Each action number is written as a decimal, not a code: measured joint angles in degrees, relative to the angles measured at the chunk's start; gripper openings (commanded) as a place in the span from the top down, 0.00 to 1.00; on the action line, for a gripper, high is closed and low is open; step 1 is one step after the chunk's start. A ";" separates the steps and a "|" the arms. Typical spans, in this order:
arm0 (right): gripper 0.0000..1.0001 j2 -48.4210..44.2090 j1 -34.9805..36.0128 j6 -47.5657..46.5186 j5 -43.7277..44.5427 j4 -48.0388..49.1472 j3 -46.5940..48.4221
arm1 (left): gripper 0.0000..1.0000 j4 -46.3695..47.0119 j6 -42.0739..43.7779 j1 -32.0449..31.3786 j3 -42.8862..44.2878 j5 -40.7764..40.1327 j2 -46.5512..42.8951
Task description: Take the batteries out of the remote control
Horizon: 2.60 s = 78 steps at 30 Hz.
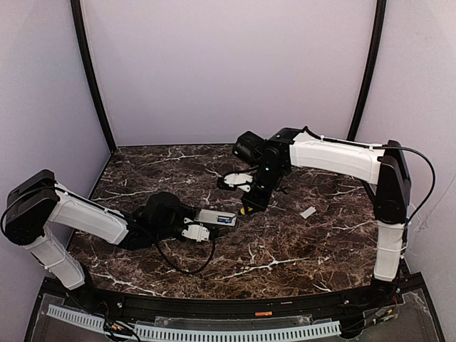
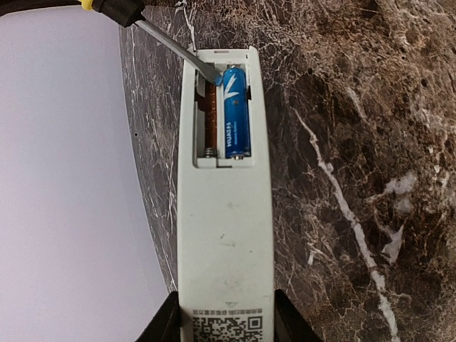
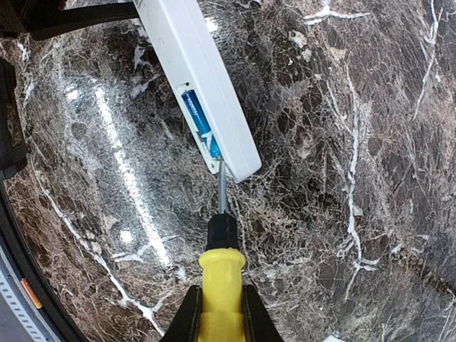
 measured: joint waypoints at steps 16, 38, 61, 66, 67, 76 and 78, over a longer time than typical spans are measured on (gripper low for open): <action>1.00 1.99 0.20 -3.39 -1.44 1.88 -0.81 | 1.00 2.08 1.81 -0.13 -0.09 -0.63 3.10; 1.00 4.09 -4.70 -5.77 -11.85 4.63 -0.92 | 1.00 9.11 5.64 -0.26 -1.92 -4.70 5.57; 1.00 3.23 -6.23 -0.37 -23.04 12.79 -11.65 | 1.00 11.61 4.85 -0.85 -1.53 -3.85 5.55; 1.00 -0.72 -6.19 0.50 -20.76 12.15 -12.70 | 0.99 10.12 4.52 -0.85 -0.98 -3.82 5.55; 1.00 -1.95 -6.12 0.66 -20.02 12.02 -12.70 | 0.99 9.75 4.50 -0.85 -0.98 -3.82 5.55; 1.00 -5.49 -3.43 1.99 -10.16 8.85 -8.37 | 1.00 2.21 2.34 -0.85 2.05 -2.91 5.25; 1.00 -4.59 -2.43 2.08 -8.13 8.09 -7.63 | 1.00 0.20 1.57 -0.85 2.89 -2.54 4.85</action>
